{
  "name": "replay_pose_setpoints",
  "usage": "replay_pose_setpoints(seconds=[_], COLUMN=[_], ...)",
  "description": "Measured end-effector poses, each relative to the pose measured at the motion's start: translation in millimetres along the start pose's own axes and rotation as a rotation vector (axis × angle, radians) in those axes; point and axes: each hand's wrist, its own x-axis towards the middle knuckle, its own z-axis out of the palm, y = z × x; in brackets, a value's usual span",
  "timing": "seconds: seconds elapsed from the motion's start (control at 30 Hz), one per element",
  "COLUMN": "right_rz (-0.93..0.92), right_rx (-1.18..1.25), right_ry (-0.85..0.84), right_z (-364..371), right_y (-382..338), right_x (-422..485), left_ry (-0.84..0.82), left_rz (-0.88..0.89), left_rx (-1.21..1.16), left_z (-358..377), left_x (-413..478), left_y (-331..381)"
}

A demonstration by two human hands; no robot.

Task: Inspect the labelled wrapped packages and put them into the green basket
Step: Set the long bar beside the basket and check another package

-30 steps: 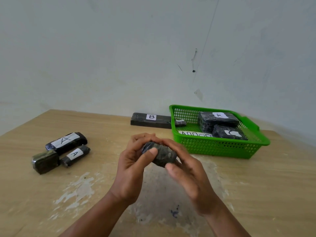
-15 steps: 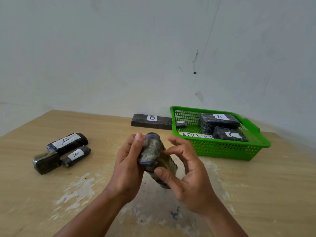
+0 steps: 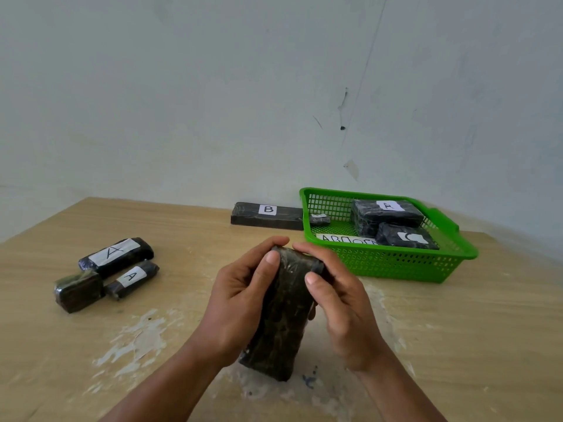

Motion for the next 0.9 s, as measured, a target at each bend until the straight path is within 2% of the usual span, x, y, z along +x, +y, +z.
replay_pose_setpoints(seconds=[0.13,0.33,0.47,0.57,0.7,0.77,0.9], right_rz=[-0.007,0.073,0.097,0.132,0.209,0.228,0.318], right_rx=[-0.039,0.014,0.037,0.071,0.173,0.185,0.196], right_ry=[0.026,-0.029,0.0,0.089,0.287,0.351,0.38], right_z=[3,-2,0,-1,-10,-13,-19], right_y=[2,3,7,9,11,12,12], right_x=[0,-1,0,3,9,11,10], left_ry=[-0.016,-0.009,-0.042,-0.104,-0.094,-0.047,0.236], left_rz=[-0.041,-0.043,-0.154,-0.256,-0.309,-0.298,-0.26], left_rx=[-0.014,0.03,0.005,0.024,0.192,0.242,0.144], left_z=[-1,4,0,-4,-10,-9,-15], left_x=[-1,-2,2,3,5,6,13], left_y=[0,-1,-1,-3,-2,-2,0])
